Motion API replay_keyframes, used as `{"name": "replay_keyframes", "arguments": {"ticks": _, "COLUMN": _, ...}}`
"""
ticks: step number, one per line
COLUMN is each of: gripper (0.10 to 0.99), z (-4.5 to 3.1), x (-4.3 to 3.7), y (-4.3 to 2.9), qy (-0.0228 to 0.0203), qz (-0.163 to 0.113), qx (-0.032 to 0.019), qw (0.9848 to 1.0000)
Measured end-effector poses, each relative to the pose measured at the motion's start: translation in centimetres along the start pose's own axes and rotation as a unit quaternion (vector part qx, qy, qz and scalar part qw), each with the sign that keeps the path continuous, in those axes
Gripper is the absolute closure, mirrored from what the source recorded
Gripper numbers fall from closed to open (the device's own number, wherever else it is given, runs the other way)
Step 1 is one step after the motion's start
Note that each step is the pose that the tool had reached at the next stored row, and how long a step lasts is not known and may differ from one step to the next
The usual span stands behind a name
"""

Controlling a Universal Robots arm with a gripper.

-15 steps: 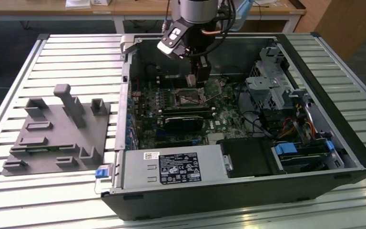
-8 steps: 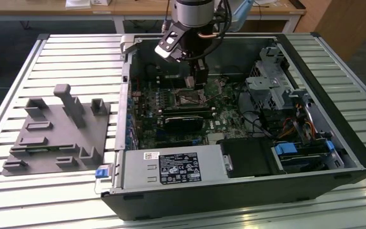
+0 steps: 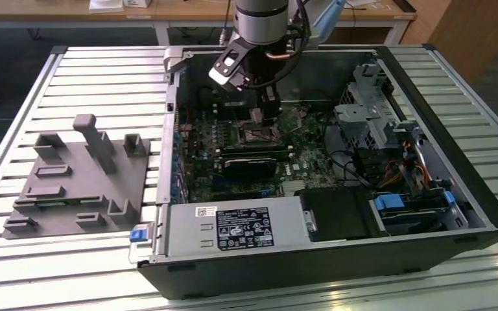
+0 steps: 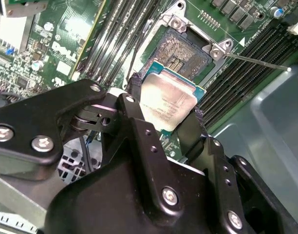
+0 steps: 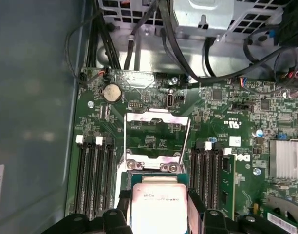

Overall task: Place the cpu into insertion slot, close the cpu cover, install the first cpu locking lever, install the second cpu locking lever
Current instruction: 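Place the cpu into insertion slot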

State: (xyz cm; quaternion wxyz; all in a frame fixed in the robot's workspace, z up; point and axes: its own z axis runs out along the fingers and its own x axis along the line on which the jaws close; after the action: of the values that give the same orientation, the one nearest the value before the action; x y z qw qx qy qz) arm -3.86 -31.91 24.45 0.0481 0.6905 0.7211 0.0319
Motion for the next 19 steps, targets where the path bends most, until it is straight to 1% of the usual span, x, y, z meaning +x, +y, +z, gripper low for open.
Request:
{"name": "replay_keyframes", "arguments": {"ticks": 5, "gripper": 0.545, "z": 0.64, "x": 0.08, "y": -0.37, "qy": 0.0000, "qz": 0.000, "qx": 0.0001, "qw": 1.0000}}
{"name": "replay_keyframes", "arguments": {"ticks": 12, "gripper": 0.545, "z": 1.57, "x": 0.17, "y": -0.53, "qy": 0.0000, "qz": 0.000, "qx": 0.0001, "qw": 1.0000}}
{"name": "replay_keyframes", "arguments": {"ticks": 19, "gripper": 0.545, "z": 2.27, "x": 0.29, "y": -0.63, "qy": -0.0002, "qz": 0.001, "qx": 0.0006, "qw": 1.0000}}
